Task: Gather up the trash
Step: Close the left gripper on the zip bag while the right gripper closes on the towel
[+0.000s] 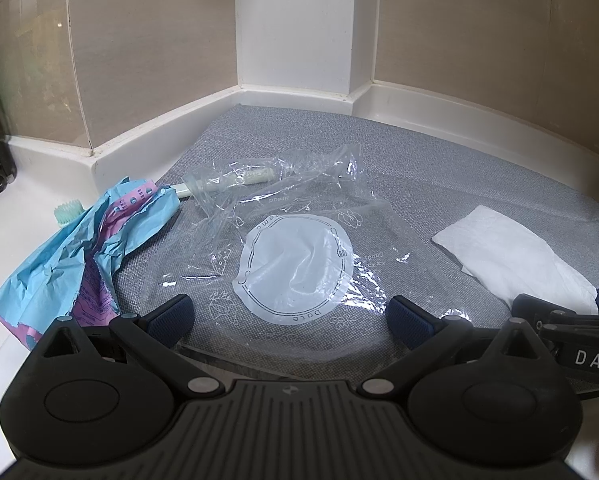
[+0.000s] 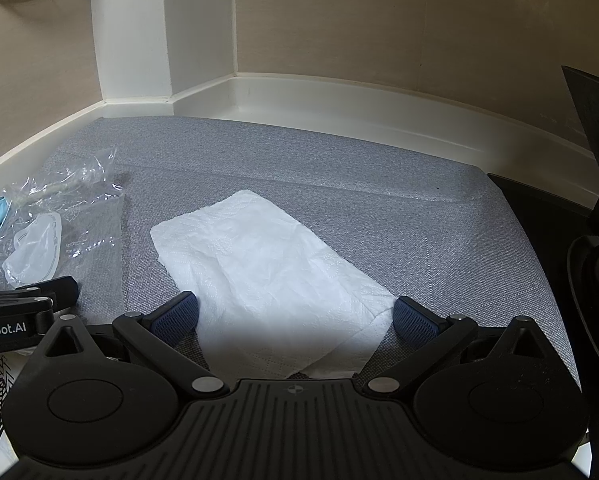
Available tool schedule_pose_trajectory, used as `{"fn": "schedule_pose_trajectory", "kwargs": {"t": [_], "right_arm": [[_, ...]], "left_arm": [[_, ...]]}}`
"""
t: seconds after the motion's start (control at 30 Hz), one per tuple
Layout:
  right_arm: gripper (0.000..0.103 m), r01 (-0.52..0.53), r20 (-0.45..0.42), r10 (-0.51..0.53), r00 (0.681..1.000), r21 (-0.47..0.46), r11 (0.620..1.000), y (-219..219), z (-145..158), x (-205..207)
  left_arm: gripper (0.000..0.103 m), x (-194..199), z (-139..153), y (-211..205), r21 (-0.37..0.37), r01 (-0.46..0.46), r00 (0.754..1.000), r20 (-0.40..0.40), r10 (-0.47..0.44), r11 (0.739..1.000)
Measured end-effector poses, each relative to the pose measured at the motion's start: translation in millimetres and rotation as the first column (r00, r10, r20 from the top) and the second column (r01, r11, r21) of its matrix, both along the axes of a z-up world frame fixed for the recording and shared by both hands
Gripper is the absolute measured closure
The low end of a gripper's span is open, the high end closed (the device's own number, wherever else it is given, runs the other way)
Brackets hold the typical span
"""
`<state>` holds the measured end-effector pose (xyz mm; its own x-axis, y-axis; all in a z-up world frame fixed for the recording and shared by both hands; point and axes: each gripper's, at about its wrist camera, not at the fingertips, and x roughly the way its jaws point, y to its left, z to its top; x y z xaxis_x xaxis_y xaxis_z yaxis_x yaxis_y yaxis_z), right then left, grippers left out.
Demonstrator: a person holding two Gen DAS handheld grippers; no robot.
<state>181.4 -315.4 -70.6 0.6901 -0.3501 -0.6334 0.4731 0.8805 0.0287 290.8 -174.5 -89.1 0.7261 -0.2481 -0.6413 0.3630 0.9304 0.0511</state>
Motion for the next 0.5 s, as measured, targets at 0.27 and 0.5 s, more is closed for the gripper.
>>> {"fn": "schedule_pose_trajectory", "kwargs": {"t": [0.27,0.5], "right_arm": [[0.052,-0.085,0.042,0.086,0.995,-0.031,0.996,10.9,5.8,-6.4],[0.096,-0.075,0.112,0.070,0.991,0.048,0.996,-1.9,8.9,-14.8]], "left_arm": [[0.103,-3.7,16.2,-2.4,-0.020,0.043,0.998,-0.042,-0.044,0.999],[0.103,-21.4,38.1,13.3,-0.059,0.027,1.000,0.015,-0.026,0.998]]}}
